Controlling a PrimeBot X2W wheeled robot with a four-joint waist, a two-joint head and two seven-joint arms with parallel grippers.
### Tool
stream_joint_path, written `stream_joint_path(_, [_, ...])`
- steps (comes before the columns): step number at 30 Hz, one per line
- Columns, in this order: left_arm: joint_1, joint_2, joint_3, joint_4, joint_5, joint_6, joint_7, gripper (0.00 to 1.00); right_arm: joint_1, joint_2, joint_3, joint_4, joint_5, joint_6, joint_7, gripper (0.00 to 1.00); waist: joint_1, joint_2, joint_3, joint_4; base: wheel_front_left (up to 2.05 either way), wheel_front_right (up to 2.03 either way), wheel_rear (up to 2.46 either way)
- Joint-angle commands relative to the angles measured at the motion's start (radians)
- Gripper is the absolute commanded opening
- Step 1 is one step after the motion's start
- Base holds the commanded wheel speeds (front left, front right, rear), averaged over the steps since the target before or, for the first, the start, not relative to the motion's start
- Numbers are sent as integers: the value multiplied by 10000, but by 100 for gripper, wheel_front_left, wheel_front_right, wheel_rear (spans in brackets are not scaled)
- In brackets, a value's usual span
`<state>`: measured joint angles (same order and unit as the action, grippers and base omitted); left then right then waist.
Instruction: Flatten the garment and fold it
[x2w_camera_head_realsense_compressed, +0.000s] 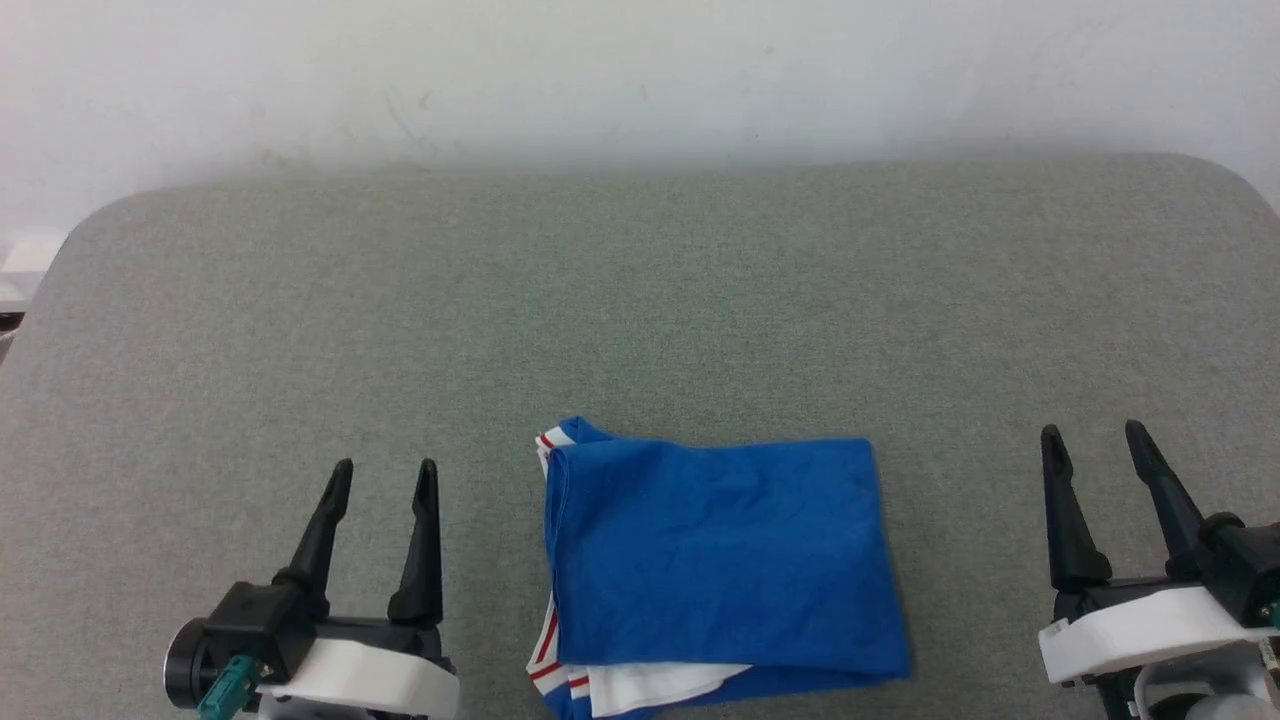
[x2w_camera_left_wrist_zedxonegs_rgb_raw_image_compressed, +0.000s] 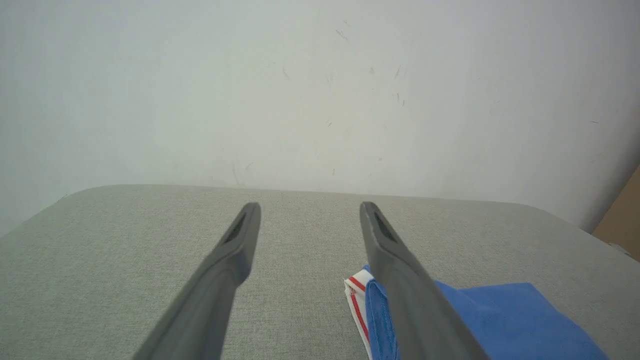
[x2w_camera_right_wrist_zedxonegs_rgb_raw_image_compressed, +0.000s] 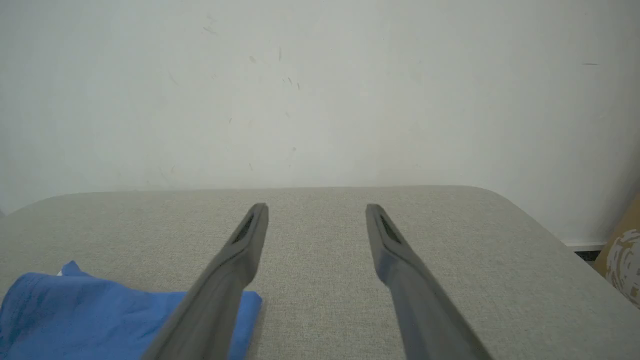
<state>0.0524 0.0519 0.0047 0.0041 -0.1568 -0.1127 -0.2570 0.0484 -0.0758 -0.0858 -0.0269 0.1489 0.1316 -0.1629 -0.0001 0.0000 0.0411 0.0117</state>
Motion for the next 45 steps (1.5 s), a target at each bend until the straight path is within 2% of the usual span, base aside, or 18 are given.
stream_joint_path(1, [46, -16, -1, 4, 58, 9, -47, 100, 73, 49, 2, -10, -28, -9, 50, 100, 1, 0, 61, -2, 0, 0, 0])
stream_joint_path(4, [-45, -16, -7, -21, 64, 0, -47, 100, 111, -28, 109, -45, 112, -9, 763, 100, 1, 0, 235, -23, 0, 0, 0])
stream_joint_path(7, [-183, -16, -56, -4, 109, -20, -47, 100, 68, -434, 490, -175, 792, -9, 1989, 100, 1, 0, 516, -24, 0, 0, 0])
stream_joint_path(13, [-525, -16, -140, 76, 176, -69, -47, 100, -319, -1436, 1437, -454, 3341, -9, 5105, 100, 1, 0, 1188, 28, 0, 0, 0])
stream_joint_path(17, [-761, -16, -290, 120, 222, -96, -47, 100, -824, -1682, 1809, -284, 4794, -9, 6543, 100, 1, 0, 1602, 162, 0, 0, 0])
stream_joint_path(20, [-959, -16, -432, 147, 236, -113, -47, 100, -1230, -1664, 1956, 230, 5289, -9, 7171, 100, 1, 0, 1843, 348, 0, 0, 0])
stream_joint_path(24, [-1192, -16, -562, 152, 230, -127, -47, 100, -1754, -1570, 2294, 1179, 5273, -9, 7739, 100, 1, 0, 2093, 614, 0, 0, 0])
stream_joint_path(32, [-1399, -16, -671, 179, 228, -136, -47, 100, -2521, -1254, 3405, 2766, 5006, -9, 7847, 100, 1, 0, 2226, 959, 0, 0, 0])
stream_joint_path(33, [-1401, -16, -682, 191, 226, -131, -47, 100, -2581, -1226, 3532, 2945, 4970, -9, 7797, 95, 1, 0, 2201, 974, 0, 0, 0])
stream_joint_path(34, [-1398, -16, -696, 207, 222, -119, -47, 100, -2647, -1221, 3659, 3104, 4909, -9, 7710, 15, 1, 0, 2158, 981, 0, 0, 0])
stream_joint_path(35, [-1390, -16, -714, 216, 207, -102, -47, 100, -2714, -1243, 3805, 3235, 4847, -9, 7614, 0, 1, 0, 2104, 980, 0, 0, 0])
stream_joint_path(42, [-1327, -16, -909, 195, 104, -40, -47, 100, -3323, -1802, 4333, 3418, 4168, -9, 6579, 0, 1, 0, 1691, 677, 0, 0, 0])
stream_joint_path(45, [-1346, -16, -1140, 199, 50, -29, -47, 100, -3922, -2700, 4849, 3043, 2955, -9, 6069, 0, 1, 0, 1517, 185, 0, 0, 0])
